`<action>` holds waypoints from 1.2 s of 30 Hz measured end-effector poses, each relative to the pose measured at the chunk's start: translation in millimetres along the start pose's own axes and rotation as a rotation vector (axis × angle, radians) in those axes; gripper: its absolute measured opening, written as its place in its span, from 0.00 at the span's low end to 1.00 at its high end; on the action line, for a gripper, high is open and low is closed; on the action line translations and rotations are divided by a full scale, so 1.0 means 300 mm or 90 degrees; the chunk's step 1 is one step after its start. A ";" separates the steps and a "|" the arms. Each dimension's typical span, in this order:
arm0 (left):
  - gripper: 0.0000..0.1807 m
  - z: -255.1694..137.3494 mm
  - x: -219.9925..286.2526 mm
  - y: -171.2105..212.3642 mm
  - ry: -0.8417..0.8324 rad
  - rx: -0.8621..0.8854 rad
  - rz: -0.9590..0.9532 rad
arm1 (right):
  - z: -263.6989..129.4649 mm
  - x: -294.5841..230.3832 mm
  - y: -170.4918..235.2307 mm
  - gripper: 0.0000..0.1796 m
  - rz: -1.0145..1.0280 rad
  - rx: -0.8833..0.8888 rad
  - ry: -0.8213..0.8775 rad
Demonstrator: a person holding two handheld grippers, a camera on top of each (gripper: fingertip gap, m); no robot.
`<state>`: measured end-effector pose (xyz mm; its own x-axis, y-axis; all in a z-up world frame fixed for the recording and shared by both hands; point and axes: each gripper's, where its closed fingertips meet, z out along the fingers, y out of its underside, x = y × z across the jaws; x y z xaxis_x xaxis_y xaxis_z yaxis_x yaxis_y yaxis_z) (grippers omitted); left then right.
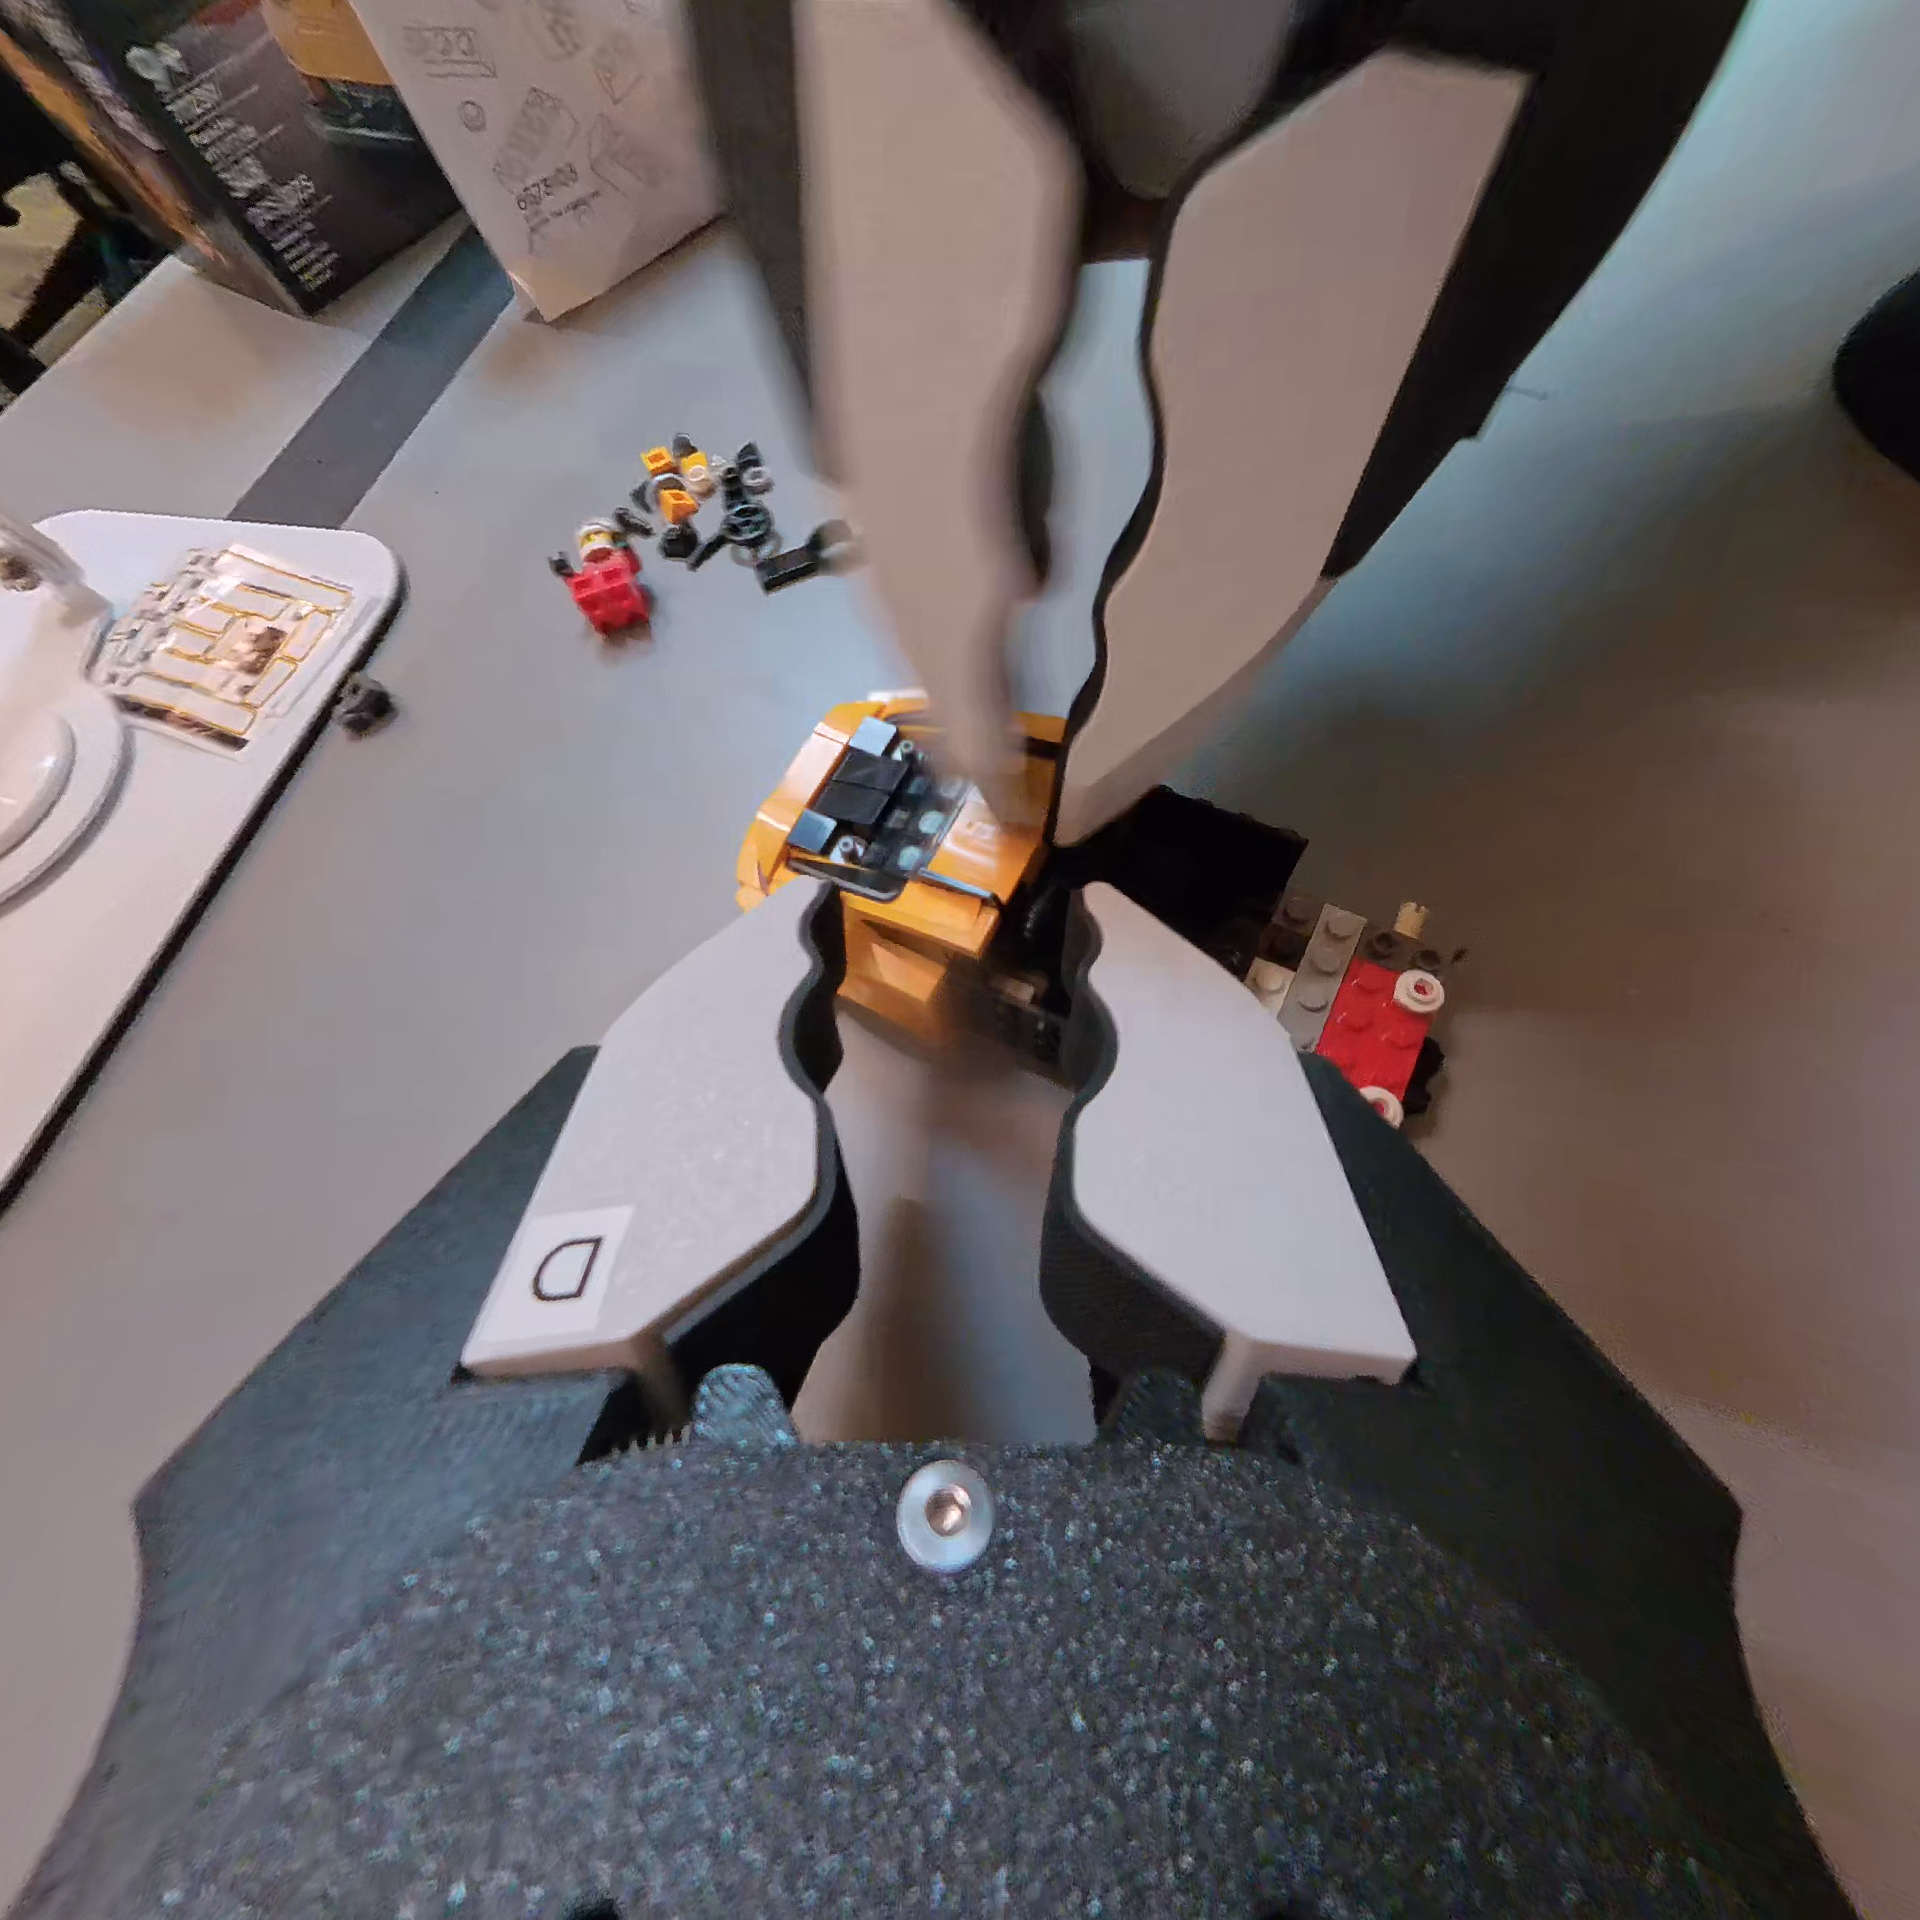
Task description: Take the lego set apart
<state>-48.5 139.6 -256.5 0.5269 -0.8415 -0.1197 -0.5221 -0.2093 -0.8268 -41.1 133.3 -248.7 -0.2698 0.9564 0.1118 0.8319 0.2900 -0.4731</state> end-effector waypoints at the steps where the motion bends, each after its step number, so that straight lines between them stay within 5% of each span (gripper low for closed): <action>1: 0.20 0.000 -0.001 -0.001 -0.001 0.002 0.005 | -0.006 -0.007 -0.017 0.00 0.008 0.023 -0.002; 11: 0.18 0.004 -0.016 -0.007 -0.033 -0.006 0.028 | -0.086 0.075 -0.029 0.00 0.036 0.114 0.117; 17: 0.25 0.004 -0.035 -0.019 -0.054 0.015 0.039 | -0.019 0.037 0.004 0.16 0.038 0.068 0.067; 36: 0.22 0.020 -0.011 -0.016 -0.022 0.008 0.035 | 0.006 0.040 0.010 0.09 0.048 0.026 0.011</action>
<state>-43.8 146.5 -255.5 0.5201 -0.8342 -0.1835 -0.5421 -0.1564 -0.8256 -42.8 145.6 -250.3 -0.1992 0.9759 0.0895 0.8292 0.2165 -0.5153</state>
